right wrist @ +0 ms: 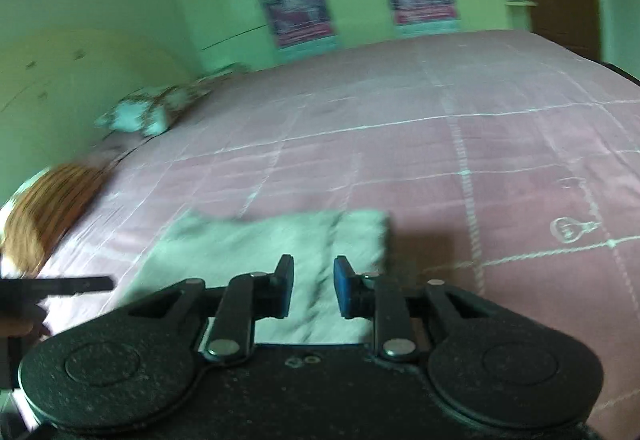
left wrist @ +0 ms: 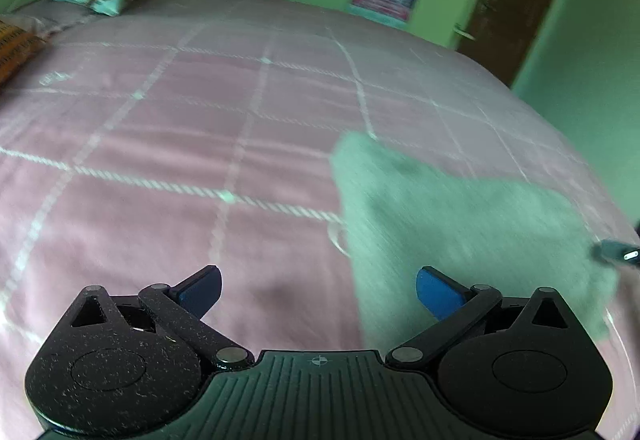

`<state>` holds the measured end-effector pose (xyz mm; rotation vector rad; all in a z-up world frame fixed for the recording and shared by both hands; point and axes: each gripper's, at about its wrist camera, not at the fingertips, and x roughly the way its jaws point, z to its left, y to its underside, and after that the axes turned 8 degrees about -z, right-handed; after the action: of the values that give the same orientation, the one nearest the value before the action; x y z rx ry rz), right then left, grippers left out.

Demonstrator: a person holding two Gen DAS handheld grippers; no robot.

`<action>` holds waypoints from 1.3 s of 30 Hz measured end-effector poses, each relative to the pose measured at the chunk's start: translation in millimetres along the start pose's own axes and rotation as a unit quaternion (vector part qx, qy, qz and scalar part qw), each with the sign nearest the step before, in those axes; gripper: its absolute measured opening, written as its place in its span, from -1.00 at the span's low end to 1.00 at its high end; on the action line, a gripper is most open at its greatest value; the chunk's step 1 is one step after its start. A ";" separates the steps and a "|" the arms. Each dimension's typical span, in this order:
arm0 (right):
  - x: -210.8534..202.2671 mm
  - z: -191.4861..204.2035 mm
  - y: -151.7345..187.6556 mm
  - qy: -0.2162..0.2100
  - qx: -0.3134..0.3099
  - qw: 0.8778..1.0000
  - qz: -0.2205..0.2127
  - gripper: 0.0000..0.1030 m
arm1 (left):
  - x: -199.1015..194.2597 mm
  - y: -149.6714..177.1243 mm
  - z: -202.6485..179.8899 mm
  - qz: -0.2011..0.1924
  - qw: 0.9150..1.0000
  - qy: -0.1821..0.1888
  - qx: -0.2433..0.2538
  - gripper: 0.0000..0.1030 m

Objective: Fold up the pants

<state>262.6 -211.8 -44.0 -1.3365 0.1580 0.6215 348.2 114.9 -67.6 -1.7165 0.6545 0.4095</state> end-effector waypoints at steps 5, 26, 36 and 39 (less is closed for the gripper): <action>4.4 -22.7 15.5 0.030 0.043 0.998 0.043 -0.87 | 5.0 12.3 -4.2 0.040 0.999 -0.027 -0.016 1.00; -8.9 -99.7 61.3 -0.060 0.327 0.943 0.008 0.53 | 23.2 15.1 7.1 0.055 0.980 0.089 -0.171 1.00; 25.5 -97.1 57.9 -0.080 0.338 0.937 0.030 0.57 | 66.0 -1.0 8.5 0.078 0.974 0.125 -0.170 1.00; 33.3 -96.1 54.5 -0.086 0.334 0.938 0.037 0.59 | 74.4 -6.5 1.3 0.079 0.977 0.121 -0.154 1.00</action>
<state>285.6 -285.7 -129.6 -0.6185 0.2511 0.6660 410.4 101.7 -106.9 -2.0364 0.9480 0.4340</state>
